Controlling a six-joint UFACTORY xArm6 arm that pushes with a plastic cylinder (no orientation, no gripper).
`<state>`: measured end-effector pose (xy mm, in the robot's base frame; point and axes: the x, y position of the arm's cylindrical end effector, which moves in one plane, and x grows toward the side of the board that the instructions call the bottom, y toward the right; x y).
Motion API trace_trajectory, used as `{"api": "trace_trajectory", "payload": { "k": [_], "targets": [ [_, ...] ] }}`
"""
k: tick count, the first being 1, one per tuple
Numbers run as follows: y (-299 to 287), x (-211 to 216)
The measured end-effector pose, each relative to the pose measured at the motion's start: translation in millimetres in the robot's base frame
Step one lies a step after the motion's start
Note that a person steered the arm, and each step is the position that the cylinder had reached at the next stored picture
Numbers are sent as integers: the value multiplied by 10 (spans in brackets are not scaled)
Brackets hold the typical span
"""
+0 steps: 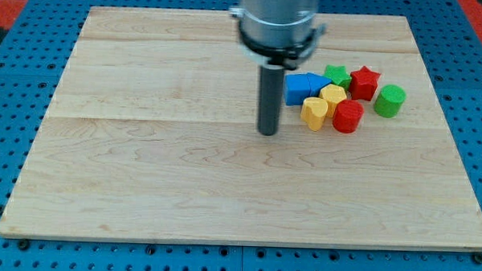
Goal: Nudge the green circle up
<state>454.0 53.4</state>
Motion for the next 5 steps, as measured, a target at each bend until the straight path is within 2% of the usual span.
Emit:
{"api": "trace_trajectory", "payload": {
  "k": [1,2,3,4,5],
  "targets": [
    [440,582],
    [1015,694],
    [1756,107],
    [1569,-535],
    [1141,-991]
  ]
}}
